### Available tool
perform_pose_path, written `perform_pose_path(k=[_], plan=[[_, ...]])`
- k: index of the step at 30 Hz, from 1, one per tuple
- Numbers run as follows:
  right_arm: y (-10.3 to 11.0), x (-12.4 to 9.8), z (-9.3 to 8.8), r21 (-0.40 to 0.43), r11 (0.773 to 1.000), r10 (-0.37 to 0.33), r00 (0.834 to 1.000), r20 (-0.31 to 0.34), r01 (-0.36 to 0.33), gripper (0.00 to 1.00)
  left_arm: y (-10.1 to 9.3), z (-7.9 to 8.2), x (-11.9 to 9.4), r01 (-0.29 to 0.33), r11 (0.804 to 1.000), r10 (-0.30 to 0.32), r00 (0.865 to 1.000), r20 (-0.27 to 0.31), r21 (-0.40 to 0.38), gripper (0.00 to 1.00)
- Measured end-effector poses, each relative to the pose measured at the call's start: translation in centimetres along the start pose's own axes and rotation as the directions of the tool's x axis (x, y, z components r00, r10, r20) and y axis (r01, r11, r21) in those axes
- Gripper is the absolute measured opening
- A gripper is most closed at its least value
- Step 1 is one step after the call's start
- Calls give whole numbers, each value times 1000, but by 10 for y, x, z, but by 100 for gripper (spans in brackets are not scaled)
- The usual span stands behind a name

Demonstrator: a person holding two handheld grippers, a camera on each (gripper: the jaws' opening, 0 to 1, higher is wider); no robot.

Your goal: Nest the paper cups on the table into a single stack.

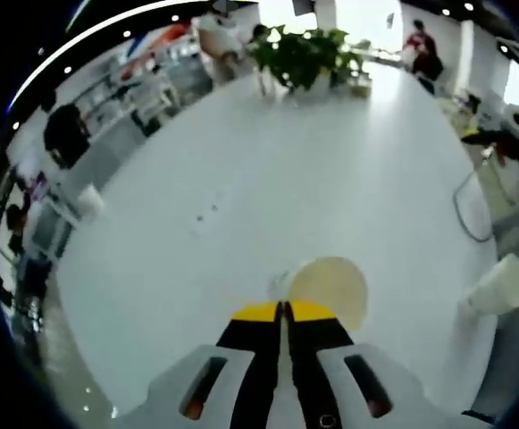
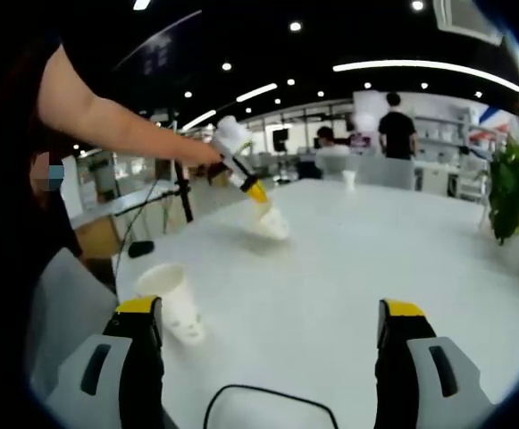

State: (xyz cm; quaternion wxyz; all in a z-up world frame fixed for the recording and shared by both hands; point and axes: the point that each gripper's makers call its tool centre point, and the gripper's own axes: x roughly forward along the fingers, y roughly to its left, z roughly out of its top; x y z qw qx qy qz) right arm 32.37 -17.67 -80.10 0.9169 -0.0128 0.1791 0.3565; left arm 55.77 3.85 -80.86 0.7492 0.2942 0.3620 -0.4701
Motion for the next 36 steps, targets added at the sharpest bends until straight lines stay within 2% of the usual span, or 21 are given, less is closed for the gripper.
perform_pose_path(k=[4, 8, 9, 10, 14, 16, 17, 20, 25, 29, 33, 36], plan=[[3, -1, 0, -1, 1000, 1, 1000, 5, -1, 99, -6, 8, -6, 37, 998, -34, 998, -61, 41, 0], [3, -2, 0, -4, 1000, 1, 1000, 8, -1, 99, -15, 14, -14, 108, 992, -97, 985, -145, 69, 0], [3, -2, 0, -5, 1000, 0, 1000, 9, 0, 98, -15, 14, -15, 112, 990, -98, 984, -151, 82, 0], [3, -4, 2, -6, 1000, -1, 1000, 15, 1, 98, -15, 16, -18, 118, 987, -96, 979, -182, 113, 0], [3, -5, 3, -8, 1000, -6, 1000, 21, 6, 99, -13, 24, -26, 140, 979, -107, 971, -214, 150, 0], [3, -6, 2, -10, 1000, -7, 1000, 23, 7, 99, -12, 26, -32, 165, 970, -118, 961, -249, 177, 0], [4, -6, 2, -8, 1000, -5, 1000, 23, 5, 99, -12, 24, -36, 197, 962, -137, 947, -290, 187, 0], [5, -5, 0, -15, 1000, 2, 1000, 17, -1, 99, -7, 29, -46, 226, 955, -153, 928, -339, 190, 0], [5, 0, 4, -16, 1000, 0, 1000, 24, 1, 98, -1, 48, -64, 286, 947, -221, 909, -353, 145, 0], [7, 5, 6, -16, 1000, -5, 999, 31, 5, 98, 3, 55, -74, 302, 942, -234, 902, -363, 145, 0], [6, 6, 6, -18, 1000, -9, 1000, 29, 9, 98, 8, 57, -76, 296, 946, -231, 900, -370, 128, 0], [4, 6, 6, -15, 1000, -11, 999, 30, 11, 98, 6, 51, -75, 304, 945, -235, 888, -396, 123, 0]])
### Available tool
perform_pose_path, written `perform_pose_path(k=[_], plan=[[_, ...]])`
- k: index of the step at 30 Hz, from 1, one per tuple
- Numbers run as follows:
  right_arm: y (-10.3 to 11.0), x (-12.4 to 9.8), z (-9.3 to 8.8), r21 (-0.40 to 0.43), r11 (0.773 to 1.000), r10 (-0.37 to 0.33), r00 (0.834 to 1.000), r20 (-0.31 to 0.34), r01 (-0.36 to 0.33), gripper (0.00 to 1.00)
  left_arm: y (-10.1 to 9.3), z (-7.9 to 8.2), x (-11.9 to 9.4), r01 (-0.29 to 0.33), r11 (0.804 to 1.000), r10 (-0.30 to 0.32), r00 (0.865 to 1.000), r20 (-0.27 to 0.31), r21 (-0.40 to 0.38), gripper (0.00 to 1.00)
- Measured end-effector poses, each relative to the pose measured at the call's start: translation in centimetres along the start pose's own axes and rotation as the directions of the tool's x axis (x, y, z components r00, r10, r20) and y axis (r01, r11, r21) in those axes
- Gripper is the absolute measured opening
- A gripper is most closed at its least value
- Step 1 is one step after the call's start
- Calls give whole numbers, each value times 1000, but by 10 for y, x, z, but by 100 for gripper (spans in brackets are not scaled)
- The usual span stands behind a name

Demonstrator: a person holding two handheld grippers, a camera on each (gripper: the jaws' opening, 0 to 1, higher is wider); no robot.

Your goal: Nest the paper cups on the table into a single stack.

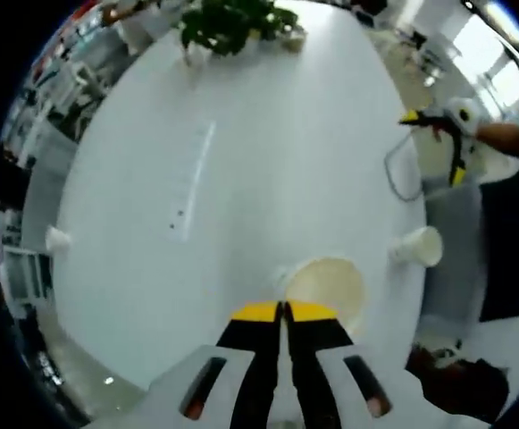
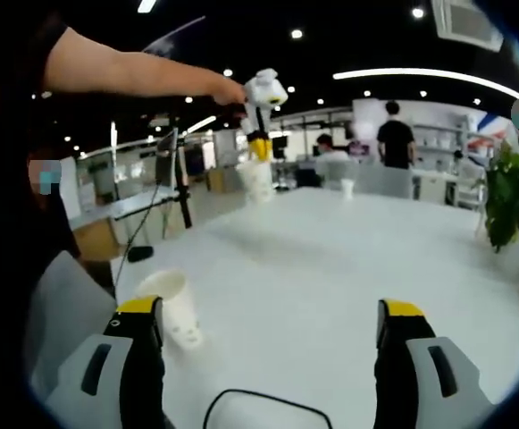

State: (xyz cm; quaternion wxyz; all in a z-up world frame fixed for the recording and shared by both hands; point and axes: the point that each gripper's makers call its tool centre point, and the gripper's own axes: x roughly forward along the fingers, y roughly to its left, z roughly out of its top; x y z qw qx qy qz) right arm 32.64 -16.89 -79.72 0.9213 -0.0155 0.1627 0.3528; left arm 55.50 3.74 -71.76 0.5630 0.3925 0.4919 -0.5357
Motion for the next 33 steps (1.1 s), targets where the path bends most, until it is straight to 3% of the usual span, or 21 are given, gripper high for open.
perform_pose_path(k=[12, 22, 33], plan=[[-1, 3, 1, -11, 1000, 2, 1000, -5, -3, 98, -16, 7, 3, 53, 998, -53, 999, -5, -31, 0], [0, 4, 6, -18, 1000, 11, 1000, 2, -11, 98, -44, 22, -4, 106, 992, -106, 994, -1, -65, 0], [2, 2, 4, -29, 999, 18, 1000, -3, -18, 98, -65, 37, -8, 85, 996, -85, 996, -7, 31, 0]])
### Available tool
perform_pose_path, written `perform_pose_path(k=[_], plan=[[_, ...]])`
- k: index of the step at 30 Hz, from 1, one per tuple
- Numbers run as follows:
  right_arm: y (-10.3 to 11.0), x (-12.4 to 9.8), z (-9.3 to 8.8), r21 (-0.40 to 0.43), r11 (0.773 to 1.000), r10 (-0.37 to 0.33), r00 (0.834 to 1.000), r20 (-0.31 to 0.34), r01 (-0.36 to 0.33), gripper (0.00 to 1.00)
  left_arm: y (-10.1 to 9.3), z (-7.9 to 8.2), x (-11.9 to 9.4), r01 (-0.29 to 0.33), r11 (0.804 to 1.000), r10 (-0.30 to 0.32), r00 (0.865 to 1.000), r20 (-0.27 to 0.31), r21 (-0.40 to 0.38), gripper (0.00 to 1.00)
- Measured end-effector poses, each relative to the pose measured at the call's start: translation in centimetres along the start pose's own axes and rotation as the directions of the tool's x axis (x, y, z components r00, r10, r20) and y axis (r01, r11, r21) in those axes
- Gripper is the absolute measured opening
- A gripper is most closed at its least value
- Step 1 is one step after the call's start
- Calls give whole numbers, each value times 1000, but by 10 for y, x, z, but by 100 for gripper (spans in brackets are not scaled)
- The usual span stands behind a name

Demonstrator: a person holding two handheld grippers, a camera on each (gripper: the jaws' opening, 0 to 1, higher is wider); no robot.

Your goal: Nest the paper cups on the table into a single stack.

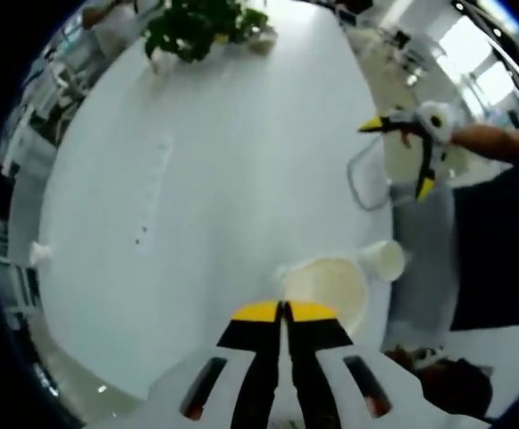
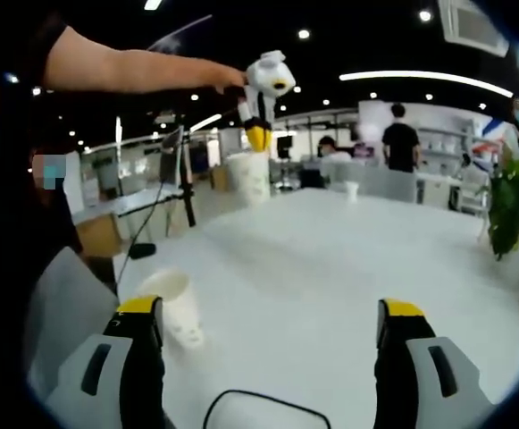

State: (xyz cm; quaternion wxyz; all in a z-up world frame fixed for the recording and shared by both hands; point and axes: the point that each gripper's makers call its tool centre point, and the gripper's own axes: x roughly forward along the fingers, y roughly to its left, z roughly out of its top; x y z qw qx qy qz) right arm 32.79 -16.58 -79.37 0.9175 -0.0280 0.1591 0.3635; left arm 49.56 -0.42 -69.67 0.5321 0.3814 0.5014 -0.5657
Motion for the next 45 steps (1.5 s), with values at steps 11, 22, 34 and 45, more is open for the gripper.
perform_pose_path(k=[11, 22, 34, 45], plan=[[3, -4, 1, -6, 1000, -3, 1000, 8, 3, 98, -24, 15, -2, 21, 999, -22, 1000, 14, 28, 0], [7, -8, -5, -6, 1000, -8, 1000, 0, 8, 98, -46, 21, -3, 16, 999, -16, 1000, -10, 40, 0], [8, -10, 4, 6, 1000, 5, 1000, 19, -5, 100, -63, 17, 8, -6, 998, 8, 999, -35, 55, 0], [13, -8, 4, 14, 1000, 16, 1000, 15, -16, 100, -78, 14, 15, -5, 999, 6, 1000, -23, 47, 0]])
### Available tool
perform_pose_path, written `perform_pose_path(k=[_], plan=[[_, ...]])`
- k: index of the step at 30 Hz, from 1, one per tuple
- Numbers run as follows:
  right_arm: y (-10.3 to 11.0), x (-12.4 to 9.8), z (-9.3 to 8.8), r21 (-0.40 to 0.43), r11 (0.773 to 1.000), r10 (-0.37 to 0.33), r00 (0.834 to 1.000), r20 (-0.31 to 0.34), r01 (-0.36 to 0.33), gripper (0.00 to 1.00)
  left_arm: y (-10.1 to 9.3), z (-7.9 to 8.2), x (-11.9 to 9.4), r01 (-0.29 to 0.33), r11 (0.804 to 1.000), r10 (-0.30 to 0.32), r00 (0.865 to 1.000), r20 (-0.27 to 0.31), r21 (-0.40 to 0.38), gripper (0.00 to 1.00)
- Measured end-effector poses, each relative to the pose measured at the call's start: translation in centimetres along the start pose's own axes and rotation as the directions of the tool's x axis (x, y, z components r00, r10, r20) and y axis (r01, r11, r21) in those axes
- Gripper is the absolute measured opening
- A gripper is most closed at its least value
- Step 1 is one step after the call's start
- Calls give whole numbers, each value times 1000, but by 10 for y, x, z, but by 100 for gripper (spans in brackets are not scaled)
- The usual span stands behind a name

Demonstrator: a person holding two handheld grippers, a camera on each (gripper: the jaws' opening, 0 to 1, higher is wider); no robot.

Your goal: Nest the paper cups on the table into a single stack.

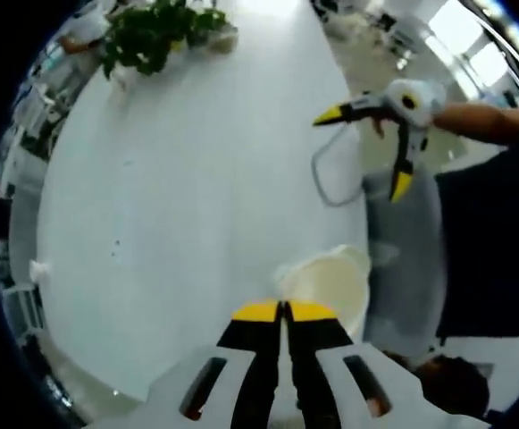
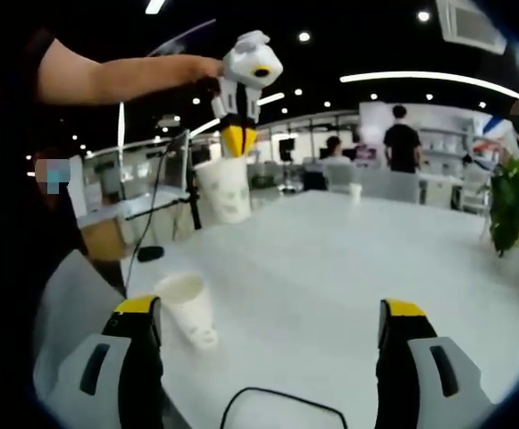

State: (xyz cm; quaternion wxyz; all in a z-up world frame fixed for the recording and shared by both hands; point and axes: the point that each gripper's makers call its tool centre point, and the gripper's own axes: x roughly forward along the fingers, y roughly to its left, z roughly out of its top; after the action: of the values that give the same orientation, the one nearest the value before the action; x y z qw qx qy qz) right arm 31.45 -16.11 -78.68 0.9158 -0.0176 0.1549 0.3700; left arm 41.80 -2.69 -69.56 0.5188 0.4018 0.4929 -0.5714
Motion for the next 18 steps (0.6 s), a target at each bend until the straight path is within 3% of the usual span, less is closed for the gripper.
perform_pose_path(k=[18], plan=[[4, -1, 3, -6, 1000, 10, 1000, 6, -10, 100, -29, 0, 11, 12, 1000, -12, 1000, 8, -20, 0]])
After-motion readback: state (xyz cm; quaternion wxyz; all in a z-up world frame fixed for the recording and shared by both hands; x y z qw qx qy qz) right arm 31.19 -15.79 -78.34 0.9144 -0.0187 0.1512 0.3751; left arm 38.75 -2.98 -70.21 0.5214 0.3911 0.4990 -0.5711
